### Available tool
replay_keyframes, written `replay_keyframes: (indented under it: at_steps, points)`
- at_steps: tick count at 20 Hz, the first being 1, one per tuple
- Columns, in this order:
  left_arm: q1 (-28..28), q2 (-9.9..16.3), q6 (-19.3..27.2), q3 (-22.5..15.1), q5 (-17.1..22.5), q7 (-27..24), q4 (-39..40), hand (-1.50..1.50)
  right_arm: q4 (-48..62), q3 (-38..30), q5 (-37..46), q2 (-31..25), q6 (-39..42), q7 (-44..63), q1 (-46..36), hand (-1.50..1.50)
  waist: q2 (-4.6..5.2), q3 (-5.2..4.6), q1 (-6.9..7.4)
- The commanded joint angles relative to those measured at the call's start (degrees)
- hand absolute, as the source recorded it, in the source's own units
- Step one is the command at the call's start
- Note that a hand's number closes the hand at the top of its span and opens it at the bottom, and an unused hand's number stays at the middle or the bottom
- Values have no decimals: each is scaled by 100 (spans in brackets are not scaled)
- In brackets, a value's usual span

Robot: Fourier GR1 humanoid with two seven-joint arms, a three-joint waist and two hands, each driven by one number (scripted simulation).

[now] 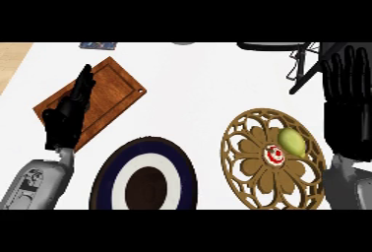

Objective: Pick the lemon from the placemat and place it in the tiered shelf

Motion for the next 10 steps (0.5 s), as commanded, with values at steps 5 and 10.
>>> replay_keyframes:
  at_steps: [5,10]
  points:
    - [993,529,-601,713,658,16,307,0,-185,453,716,1,879,-2232,447,150,-104,63,133]
    - [1447,484,-866,792,987,42,372,0,605,-708,1798,578,-1533,-2854,1440,150,-83,66,28]
